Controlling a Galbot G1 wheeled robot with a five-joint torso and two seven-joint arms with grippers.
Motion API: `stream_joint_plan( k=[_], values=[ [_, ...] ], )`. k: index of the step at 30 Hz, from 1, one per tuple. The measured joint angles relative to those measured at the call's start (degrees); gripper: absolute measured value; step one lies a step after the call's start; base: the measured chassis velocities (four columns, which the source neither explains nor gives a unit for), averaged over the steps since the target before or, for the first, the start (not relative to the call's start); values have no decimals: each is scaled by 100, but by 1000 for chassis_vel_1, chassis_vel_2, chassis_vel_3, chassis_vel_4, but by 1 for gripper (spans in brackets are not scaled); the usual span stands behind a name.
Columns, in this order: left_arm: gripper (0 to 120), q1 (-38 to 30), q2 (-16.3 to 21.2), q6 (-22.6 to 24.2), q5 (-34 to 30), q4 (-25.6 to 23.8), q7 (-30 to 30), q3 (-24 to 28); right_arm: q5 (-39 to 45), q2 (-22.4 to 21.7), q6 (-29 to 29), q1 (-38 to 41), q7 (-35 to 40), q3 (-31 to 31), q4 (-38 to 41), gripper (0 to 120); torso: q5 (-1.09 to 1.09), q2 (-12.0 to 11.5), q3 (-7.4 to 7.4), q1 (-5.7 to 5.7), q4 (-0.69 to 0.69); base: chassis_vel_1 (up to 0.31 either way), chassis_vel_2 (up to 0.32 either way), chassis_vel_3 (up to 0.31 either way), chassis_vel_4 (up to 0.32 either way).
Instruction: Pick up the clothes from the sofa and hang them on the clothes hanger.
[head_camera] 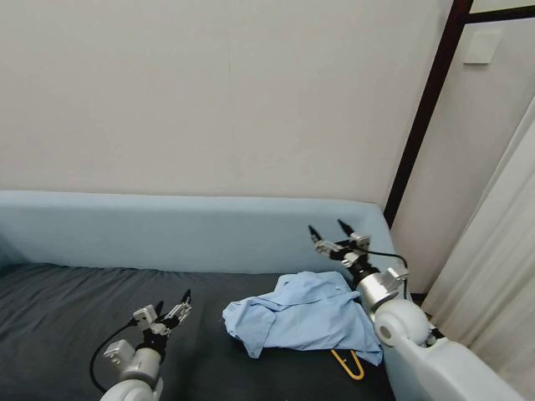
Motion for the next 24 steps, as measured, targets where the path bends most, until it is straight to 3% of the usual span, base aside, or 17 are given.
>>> stream_joint_plan(
  k=[2,4,7,12,16,24],
  values=[
    [100,-217,-81,429,-485,129,-456,-36,-2,-37,57,-107,2,92,-28,100,0,0,0,0,1,26,22,16,11],
    [100,-286,-101,512,-600,204,-537,-35,-36,-42,73,-182,1,138,-18,100,1,0,0,0,1,52,44,5,22],
    [100,-624,-203,715,-832,783,-607,68,-364,17,122,-721,20,309,142,100,-2,0,0,0,-10,0,0,0,0],
    [100,-944,-259,708,-877,1368,-311,203,-765,261,150,-988,135,358,169,100,0,0,-1,0,-1,0,0,0,0],
    [100,-1210,-363,555,-846,1789,-105,320,-917,336,161,-1003,178,353,78,100,-1,0,0,0,-6,0,0,0,0],
    [100,-1670,-558,387,-763,2459,197,507,-936,373,143,-851,309,317,10,100,0,1,-1,0,-4,0,0,0,0]
  ],
)
